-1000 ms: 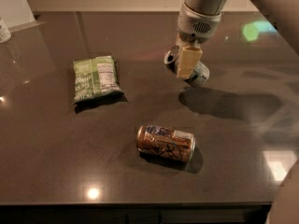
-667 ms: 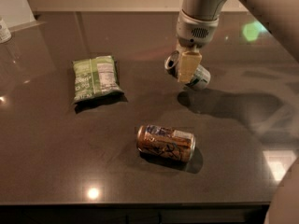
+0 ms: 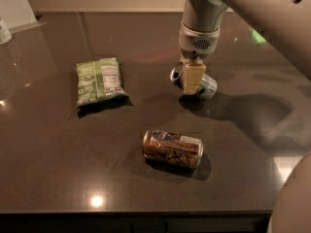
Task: Knock 7up can over
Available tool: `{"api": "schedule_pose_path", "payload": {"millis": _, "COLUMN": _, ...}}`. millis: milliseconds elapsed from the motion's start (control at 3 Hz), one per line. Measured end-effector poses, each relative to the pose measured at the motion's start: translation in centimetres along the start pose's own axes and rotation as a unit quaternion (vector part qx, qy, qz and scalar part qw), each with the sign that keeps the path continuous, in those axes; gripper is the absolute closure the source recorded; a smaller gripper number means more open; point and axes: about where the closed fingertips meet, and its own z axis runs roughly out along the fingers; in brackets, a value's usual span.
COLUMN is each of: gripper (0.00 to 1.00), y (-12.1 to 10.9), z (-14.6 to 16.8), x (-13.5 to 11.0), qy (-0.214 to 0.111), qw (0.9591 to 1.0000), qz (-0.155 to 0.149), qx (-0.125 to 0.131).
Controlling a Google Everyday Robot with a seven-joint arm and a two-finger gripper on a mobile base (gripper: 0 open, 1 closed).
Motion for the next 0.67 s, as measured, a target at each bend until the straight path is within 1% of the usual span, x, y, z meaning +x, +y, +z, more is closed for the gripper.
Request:
{"api": "schedule_pose_path", "payload": {"millis": 333, "gripper": 0.05, "y": -0.03, "z": 0.89, "x": -0.02, "qy": 0.012, "qw": 0.9999, "qz": -0.006, "qx": -0.005}}
{"api": "schedule_pose_path", "payload": {"millis": 667, "gripper": 0.00, "y": -0.65, "z": 0.98, "x": -0.36, "qy": 0.005, "qw": 1.0000, "qz": -0.006, "qx": 0.006}}
